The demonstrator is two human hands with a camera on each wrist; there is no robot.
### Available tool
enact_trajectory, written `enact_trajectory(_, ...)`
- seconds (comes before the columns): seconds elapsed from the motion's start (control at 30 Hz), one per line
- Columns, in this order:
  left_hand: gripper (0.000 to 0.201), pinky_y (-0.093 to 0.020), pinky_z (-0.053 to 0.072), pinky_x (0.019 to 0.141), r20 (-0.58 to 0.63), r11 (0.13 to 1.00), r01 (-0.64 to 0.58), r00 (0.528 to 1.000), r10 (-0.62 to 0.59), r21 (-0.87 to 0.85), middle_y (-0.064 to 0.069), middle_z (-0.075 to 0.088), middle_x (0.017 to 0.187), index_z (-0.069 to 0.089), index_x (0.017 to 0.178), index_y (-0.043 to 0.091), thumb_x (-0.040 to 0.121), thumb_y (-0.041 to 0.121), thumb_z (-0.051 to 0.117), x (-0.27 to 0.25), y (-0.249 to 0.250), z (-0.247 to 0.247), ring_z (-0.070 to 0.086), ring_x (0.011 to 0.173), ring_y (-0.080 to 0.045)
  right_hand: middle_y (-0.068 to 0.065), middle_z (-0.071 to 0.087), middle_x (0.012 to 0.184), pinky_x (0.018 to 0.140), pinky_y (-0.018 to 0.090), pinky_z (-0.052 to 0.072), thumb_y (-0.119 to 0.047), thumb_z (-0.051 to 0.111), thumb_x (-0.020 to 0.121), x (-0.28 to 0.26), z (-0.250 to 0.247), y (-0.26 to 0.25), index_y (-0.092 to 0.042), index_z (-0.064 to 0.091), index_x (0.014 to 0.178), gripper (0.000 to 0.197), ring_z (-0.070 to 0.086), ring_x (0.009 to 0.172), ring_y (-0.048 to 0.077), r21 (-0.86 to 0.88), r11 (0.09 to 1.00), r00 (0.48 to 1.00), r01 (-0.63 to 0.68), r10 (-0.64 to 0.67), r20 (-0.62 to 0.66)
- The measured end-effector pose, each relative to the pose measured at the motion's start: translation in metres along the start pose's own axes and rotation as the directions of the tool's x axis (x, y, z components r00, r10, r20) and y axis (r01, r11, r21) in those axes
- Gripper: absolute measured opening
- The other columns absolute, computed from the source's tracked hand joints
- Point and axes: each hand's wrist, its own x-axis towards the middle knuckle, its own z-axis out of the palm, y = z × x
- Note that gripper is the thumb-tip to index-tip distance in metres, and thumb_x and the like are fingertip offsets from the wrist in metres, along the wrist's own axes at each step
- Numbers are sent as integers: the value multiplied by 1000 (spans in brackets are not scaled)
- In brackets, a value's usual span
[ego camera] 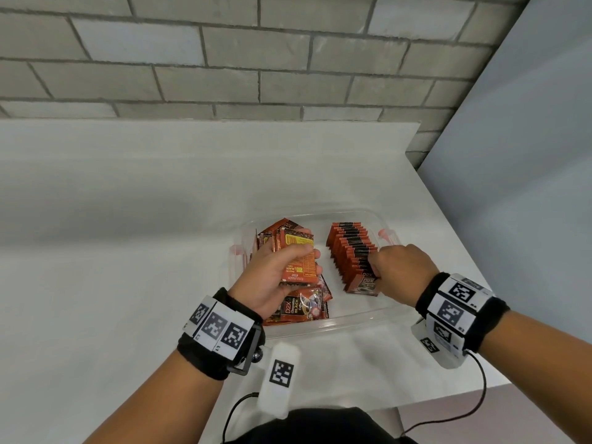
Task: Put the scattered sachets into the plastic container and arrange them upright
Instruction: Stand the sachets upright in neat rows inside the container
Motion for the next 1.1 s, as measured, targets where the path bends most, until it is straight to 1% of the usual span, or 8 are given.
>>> enact_trajectory(0.27,55,-41,58,74,11,1000,-3,1000,3,5,-10,72,93,56,119,8,68,21,69,5,-3,1,71,79,-25,2,63,103,70,28,33,-22,54,91,0,0,3,-14,50,107,19,60,90,23,34,999,1000,-18,18,-17)
enact_trajectory(0.47,37,-44,54,78,21,1000,24,1000,-23,-12,-13,71,90,57,112,4,79,16,64,7,-6,1,70,75,-26,0,59,92,68,27,32,-28,55,90,0,-1,4,-19,41,91,17,48,74,20,80,997,999,-16,19,-37)
enact_trajectory(0.57,25,-46,52,83,25,999,48,999,-48,1,-17,71,93,59,114,5,89,8,54,6,-7,-2,70,83,-31,-4,53,81,62,27,35,-37,56,91,-3,-5,6,-20,45,87,20,51,70,18,226,974,994,-29,51,-93)
enact_trajectory(0.67,41,-46,50,90,53,999,26,998,-28,39,-17,70,106,61,119,12,78,8,64,6,-8,-2,66,102,-34,-4,57,72,55,22,39,-37,60,89,-5,-17,6,-20,56,83,18,52,63,10,588,808,963,26,137,-230)
enact_trajectory(0.77,38,-39,55,87,89,998,-24,996,18,61,-10,72,105,65,111,16,74,7,66,6,-7,2,68,99,-25,-9,59,78,53,7,39,-29,64,88,-4,-33,0,-21,64,92,9,52,61,-4,795,592,949,133,155,-274)
enact_trajectory(0.83,37,-39,54,88,110,997,-43,993,36,67,-9,73,103,66,108,16,71,8,67,6,-7,4,69,98,-24,-11,62,88,59,5,40,-30,66,87,-2,-39,-5,-25,64,103,17,52,64,-6,840,518,966,162,91,-242)
enact_trajectory(1.0,42,-33,56,78,150,992,-82,986,67,93,-12,71,104,63,115,9,74,6,66,3,-7,8,69,97,-25,-2,62,99,72,20,49,-20,71,84,-1,-40,-18,-25,59,121,39,53,71,7,880,432,979,194,-36,-199)
enact_trajectory(1.1,37,-32,57,75,143,993,-84,987,72,78,-13,71,102,62,114,7,77,14,64,2,-7,7,69,96,-26,6,63,95,71,24,50,-11,72,82,-2,-42,-21,-24,62,111,33,53,68,8,896,383,973,224,-40,-227)
